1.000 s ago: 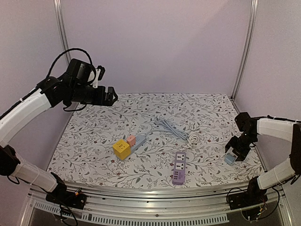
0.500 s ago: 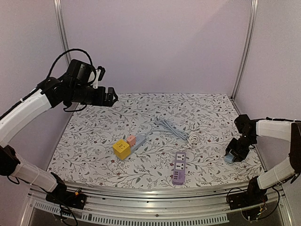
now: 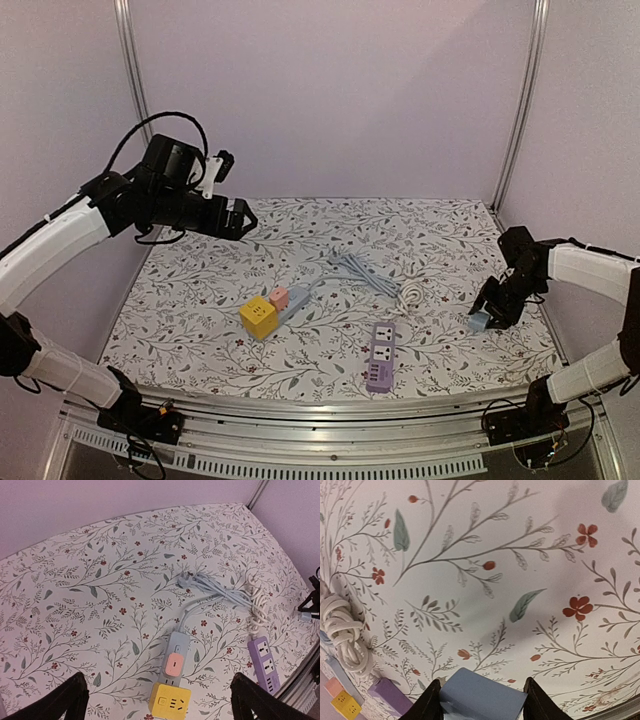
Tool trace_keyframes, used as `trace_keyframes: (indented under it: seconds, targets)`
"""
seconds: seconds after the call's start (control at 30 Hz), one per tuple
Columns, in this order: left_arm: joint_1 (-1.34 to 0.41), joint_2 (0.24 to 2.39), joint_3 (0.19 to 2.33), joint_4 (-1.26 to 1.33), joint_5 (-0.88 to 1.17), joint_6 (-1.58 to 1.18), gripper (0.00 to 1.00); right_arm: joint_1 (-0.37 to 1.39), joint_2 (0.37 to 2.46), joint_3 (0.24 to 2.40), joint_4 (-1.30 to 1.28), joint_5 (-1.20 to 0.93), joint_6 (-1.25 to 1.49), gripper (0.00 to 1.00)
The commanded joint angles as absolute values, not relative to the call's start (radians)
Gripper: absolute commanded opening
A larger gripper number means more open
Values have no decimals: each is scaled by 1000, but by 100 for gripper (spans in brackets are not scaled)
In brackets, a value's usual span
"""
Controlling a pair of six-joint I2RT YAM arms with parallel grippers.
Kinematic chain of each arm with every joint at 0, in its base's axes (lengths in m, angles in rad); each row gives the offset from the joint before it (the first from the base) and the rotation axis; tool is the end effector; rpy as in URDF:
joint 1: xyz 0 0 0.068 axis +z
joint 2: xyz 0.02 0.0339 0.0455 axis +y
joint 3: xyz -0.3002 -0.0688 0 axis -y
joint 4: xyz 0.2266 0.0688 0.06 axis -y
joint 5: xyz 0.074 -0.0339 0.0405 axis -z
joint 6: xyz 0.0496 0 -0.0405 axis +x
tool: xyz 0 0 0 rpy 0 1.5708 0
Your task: Insert the plug
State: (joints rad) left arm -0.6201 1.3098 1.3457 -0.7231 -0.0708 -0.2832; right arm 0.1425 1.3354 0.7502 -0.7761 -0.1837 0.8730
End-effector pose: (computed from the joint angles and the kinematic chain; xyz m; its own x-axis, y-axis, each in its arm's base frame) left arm 0.2155 -0.1496 0.3933 -0.6452 0.1182 -0.7548 0.3696 0.9130 -0.1729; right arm 0.1943 0.0370 0.2102 -0.7579 0.6523 0.0033 0.6280 0.7283 0.2742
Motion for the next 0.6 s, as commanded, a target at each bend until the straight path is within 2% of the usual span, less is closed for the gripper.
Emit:
trace_keyframes:
  seconds: [0.0, 0.13, 0.57]
  targets:
    - [-630, 1299, 1302, -662, 147, -202, 100, 219, 1336, 880, -789, -262, 844, 39]
    - [-635, 1295, 1254, -566, 231, -210, 99, 300, 1397, 1036, -852, -261, 829, 39]
    - [-647, 1202, 1112, -492, 365, 126, 99, 561, 1642, 1488, -934, -289, 817, 39]
